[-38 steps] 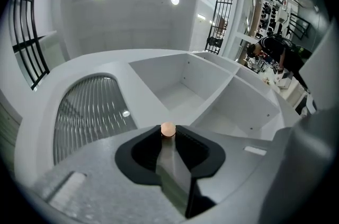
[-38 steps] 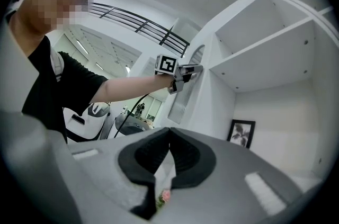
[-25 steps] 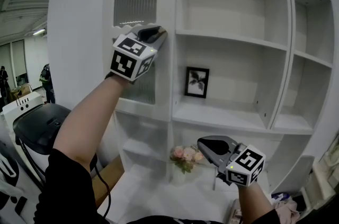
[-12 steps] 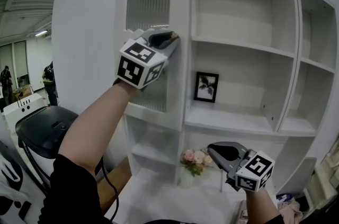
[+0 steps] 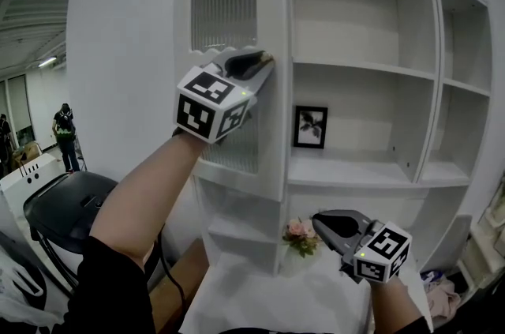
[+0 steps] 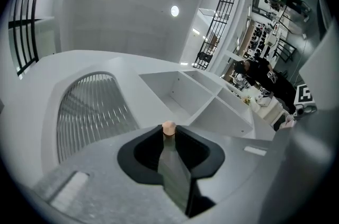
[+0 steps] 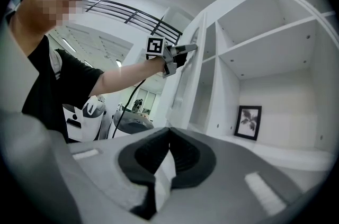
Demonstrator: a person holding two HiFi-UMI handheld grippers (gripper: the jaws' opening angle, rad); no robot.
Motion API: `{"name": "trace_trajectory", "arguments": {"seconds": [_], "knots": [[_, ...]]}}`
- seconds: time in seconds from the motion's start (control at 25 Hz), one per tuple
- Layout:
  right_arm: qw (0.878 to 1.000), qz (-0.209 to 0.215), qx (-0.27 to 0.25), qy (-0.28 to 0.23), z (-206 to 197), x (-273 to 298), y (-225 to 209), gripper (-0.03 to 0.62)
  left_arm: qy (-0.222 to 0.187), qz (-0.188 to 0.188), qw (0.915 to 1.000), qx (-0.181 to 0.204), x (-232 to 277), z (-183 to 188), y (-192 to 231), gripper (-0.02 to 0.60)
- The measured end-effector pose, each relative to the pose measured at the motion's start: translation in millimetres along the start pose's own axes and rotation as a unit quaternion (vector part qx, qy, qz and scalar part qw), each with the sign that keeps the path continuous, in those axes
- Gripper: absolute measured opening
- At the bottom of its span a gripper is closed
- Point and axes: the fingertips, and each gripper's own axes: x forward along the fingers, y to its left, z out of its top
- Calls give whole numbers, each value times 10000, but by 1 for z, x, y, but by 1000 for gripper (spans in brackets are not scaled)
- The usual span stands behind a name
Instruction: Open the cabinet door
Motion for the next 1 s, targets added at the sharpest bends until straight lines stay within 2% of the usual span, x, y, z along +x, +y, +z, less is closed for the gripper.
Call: {"name": "trace_trajectory", "arguments": {"seconds": [0.36,1.0], "knots": [[9994,-65,94,313,-4,17,41,3,-343,-273,9988,-211,-34,18,2,75],[9979,-418,177,466,4,19,97,3,-722,-681,9928,-675,-90,39,14,75]]}}
